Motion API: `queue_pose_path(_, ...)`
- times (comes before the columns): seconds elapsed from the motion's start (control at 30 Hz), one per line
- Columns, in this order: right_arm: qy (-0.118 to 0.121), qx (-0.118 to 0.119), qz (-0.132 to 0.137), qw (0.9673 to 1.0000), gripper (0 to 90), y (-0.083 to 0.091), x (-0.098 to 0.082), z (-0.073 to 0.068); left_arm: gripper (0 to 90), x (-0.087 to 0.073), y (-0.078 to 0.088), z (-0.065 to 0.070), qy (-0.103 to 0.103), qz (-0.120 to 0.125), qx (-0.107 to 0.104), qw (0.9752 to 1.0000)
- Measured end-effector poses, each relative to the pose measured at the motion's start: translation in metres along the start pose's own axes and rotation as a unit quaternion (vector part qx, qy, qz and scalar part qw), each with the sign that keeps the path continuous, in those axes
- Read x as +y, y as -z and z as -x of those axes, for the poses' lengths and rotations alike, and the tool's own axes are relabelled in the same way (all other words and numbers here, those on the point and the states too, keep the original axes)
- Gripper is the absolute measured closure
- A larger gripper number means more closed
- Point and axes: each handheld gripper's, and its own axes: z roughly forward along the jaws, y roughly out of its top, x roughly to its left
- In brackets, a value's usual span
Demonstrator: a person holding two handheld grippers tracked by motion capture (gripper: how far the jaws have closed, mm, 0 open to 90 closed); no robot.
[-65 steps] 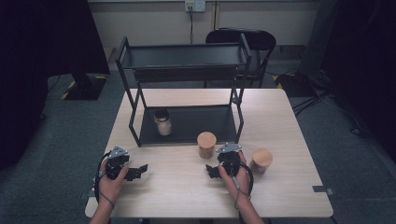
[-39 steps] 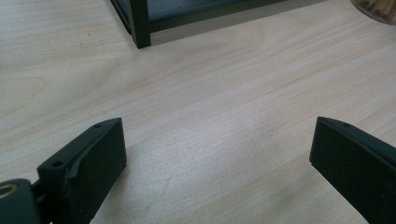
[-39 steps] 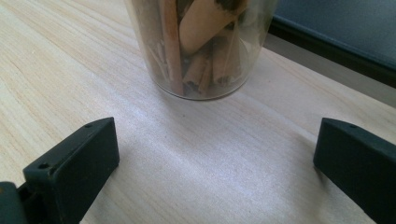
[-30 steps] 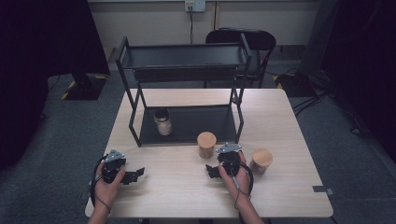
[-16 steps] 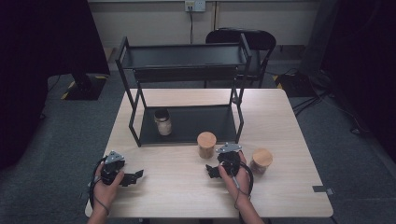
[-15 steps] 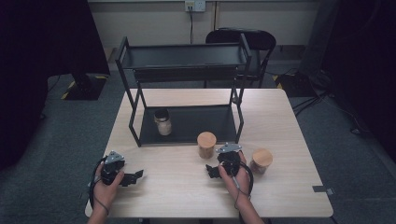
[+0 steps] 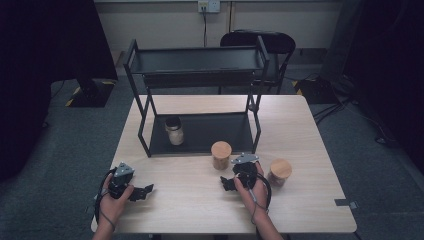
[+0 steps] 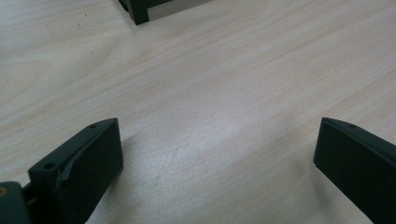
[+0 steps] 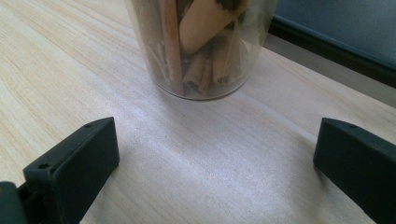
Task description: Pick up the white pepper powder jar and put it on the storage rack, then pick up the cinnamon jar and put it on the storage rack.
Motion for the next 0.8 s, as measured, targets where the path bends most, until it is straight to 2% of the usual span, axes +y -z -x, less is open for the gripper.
queue_pose_path(0.2, 0.0, 0.0, -0.001, 1.0, 0.0, 0.0, 0.0001, 0.0, 0.4, -0.0033, -0.001, 0.0024, -0.03, 0.002, 0.008, 0.9995)
queue_pose_path(0.8, 0.008, 0.008, -0.001, 0.9999, 0.0, -0.001, 0.0013, 0.0012, 0.2, -0.0035, -0.0009, 0.0027, -0.029, 0.003, 0.008, 0.9995)
